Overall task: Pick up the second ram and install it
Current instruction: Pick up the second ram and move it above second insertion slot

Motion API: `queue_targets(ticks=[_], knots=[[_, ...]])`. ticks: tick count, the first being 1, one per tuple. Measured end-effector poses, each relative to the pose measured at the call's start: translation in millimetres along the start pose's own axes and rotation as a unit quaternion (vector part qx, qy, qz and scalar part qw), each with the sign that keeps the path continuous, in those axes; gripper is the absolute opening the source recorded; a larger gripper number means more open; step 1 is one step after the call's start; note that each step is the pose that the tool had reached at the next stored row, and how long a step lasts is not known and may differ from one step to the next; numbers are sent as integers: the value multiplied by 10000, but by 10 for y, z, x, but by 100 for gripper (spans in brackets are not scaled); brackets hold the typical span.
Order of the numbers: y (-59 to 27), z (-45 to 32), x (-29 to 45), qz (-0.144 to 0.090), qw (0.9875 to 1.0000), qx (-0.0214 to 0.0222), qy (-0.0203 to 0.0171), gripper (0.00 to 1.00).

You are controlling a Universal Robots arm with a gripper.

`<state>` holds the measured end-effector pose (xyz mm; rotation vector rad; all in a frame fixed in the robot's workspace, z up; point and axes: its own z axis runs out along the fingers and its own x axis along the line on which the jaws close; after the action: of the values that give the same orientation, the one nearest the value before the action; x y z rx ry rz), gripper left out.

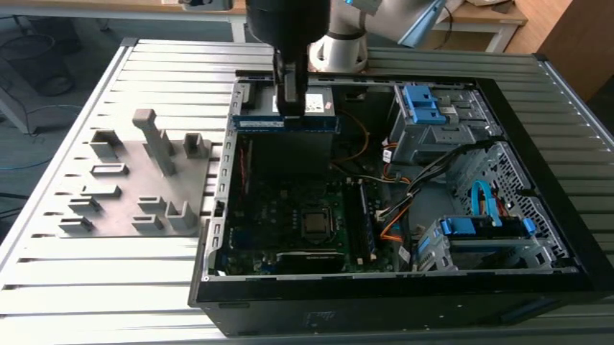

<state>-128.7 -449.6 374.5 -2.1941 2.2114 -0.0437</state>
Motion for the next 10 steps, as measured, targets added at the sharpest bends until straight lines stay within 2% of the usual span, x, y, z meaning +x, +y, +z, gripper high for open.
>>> queue_targets(ticks=[10], knots=[[-269,10,-2,0,10000,0,0,14]])
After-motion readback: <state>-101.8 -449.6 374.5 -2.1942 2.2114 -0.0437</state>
